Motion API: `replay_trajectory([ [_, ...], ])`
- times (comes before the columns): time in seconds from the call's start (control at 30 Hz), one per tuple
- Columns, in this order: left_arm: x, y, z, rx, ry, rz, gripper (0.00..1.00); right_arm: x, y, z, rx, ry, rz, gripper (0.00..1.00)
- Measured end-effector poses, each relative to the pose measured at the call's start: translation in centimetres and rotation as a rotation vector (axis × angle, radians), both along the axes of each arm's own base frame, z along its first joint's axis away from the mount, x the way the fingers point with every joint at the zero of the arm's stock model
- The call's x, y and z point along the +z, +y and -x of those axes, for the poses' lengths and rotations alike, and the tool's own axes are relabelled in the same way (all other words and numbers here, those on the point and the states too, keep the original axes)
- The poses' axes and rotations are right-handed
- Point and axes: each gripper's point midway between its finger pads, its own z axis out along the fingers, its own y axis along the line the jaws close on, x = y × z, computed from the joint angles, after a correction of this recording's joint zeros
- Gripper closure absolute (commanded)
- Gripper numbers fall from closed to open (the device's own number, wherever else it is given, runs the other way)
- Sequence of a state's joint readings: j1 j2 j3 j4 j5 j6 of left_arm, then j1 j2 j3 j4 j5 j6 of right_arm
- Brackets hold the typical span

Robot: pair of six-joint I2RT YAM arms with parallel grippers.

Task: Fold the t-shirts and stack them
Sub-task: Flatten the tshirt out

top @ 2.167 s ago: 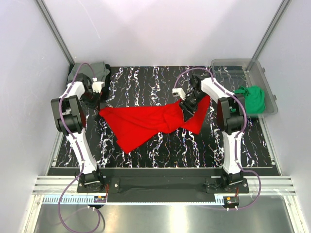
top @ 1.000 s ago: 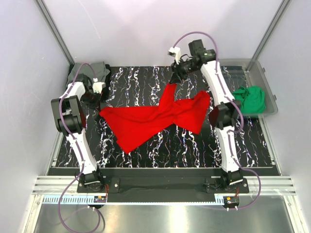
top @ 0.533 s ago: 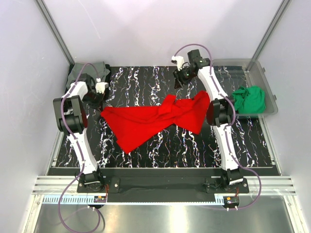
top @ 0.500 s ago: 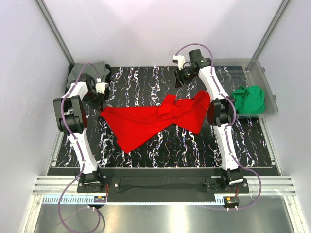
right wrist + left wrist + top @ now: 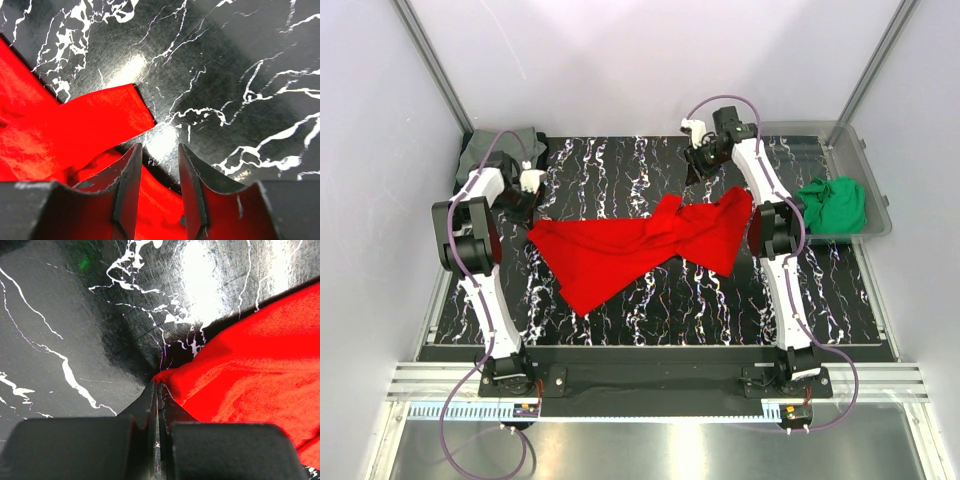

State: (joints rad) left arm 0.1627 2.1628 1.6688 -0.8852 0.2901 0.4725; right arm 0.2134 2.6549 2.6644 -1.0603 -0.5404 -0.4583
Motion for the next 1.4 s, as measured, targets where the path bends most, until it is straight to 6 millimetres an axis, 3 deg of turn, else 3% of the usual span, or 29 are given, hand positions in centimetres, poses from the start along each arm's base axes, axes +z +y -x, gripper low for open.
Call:
replay_trajectory([
  [0.67,-0.1,0.0,0.0,-0.014,0.002,-0.032,1.0,-4.7,1.8,1.4,0.036,0.088,0.02,0.51],
  [1.07,-0.1,-0.1,0.0,-0.014,0.001,-0.033,1.0,-5.4,3.7,1.9,0.057,0.071,0.075,0.51],
  [1.4,-0.1,-0.1,0.0,-0.014,0.002,-0.033,1.0,-5.6,3.5,1.3,0.033,0.046,0.112,0.55],
])
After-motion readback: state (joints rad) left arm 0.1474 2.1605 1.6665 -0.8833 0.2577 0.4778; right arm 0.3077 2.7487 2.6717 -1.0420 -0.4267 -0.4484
